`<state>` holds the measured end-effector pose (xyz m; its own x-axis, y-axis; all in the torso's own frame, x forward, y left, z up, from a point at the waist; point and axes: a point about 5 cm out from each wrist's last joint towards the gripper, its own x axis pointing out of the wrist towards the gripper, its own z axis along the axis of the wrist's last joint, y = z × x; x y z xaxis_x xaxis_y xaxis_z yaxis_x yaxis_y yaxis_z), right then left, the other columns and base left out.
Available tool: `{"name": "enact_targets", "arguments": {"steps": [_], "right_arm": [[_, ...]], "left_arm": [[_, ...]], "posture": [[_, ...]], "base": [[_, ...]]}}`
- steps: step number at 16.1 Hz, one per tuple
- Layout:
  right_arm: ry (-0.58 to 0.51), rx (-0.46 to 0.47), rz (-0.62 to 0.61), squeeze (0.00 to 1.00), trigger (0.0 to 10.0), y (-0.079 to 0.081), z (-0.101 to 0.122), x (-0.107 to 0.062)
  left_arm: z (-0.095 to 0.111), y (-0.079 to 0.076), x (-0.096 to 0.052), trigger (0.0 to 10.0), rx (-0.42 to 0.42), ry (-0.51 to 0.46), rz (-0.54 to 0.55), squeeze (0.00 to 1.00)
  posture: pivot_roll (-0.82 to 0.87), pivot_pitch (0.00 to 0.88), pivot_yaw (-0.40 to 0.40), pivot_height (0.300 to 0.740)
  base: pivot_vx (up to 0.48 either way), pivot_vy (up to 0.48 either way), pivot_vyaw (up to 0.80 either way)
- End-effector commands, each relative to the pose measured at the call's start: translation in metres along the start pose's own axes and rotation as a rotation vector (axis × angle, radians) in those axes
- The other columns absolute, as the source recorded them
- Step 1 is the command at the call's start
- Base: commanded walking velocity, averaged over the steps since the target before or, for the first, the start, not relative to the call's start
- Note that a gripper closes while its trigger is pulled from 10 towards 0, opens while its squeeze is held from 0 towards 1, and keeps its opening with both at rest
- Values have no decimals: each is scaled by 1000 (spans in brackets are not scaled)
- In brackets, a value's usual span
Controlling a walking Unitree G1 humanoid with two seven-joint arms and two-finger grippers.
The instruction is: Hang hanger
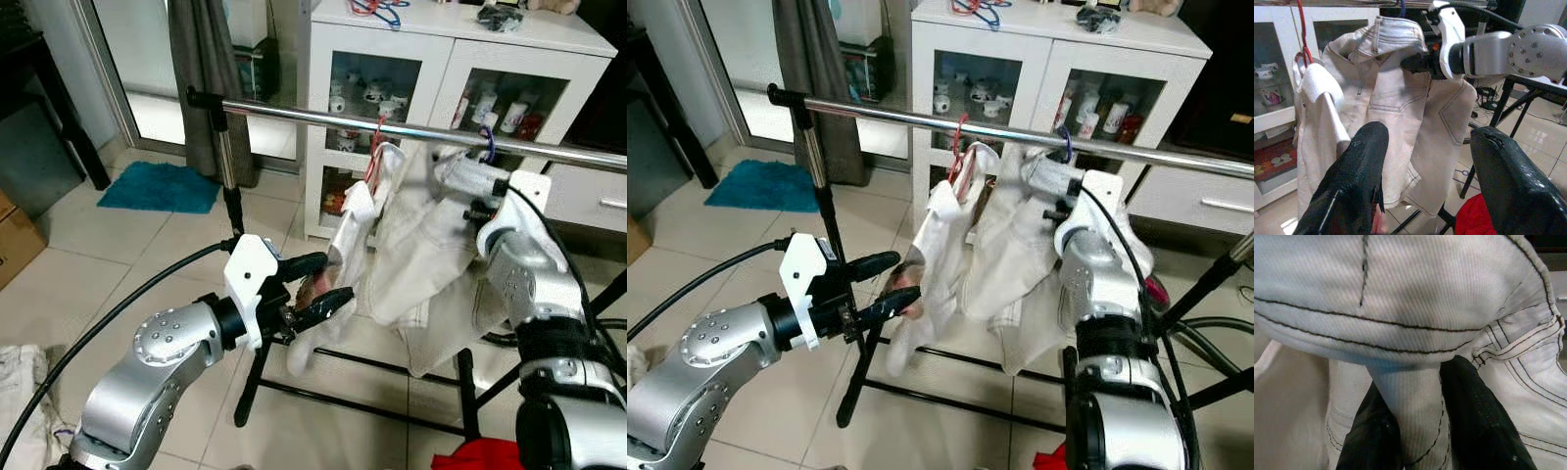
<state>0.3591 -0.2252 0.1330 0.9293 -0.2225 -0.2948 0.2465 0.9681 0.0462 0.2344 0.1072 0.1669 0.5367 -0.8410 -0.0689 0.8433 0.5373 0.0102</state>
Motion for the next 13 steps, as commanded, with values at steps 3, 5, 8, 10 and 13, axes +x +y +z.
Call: {"name": "enact_targets", "arguments": {"steps": [3, 5, 8, 10, 13], "right_arm": [[-16, 16, 25, 478, 10000, -6, -2, -10], [-57, 19, 54, 1000, 10000, -7, 0, -16], [-144, 36, 84, 1000, 10000, -12, 11, -31], [-179, 17, 157, 1000, 10000, -18, 19, -52], [-119, -27, 285, 1000, 10000, -19, 13, -79]], "left_arm": [[3, -3, 0, 10000, 16, -3, -14, 0], [3, -3, 1, 10000, 15, -2, -7, 0], [-1, -2, 1, 10000, -8, -16, 59, 0], [-9, 2, -2, 10000, 18, 29, 165, 0], [-13, 9, -6, 10000, -1, 41, 285, 0]], "posture": [[78, 62, -26, 740], [69, 63, -12, 740], [65, 64, -11, 740], [63, 58, -7, 740], [60, 51, -5, 740]], "base": [[0, 0, 0], [0, 0, 0], [0, 0, 0], [0, 0, 0], [0, 0, 0]]}}
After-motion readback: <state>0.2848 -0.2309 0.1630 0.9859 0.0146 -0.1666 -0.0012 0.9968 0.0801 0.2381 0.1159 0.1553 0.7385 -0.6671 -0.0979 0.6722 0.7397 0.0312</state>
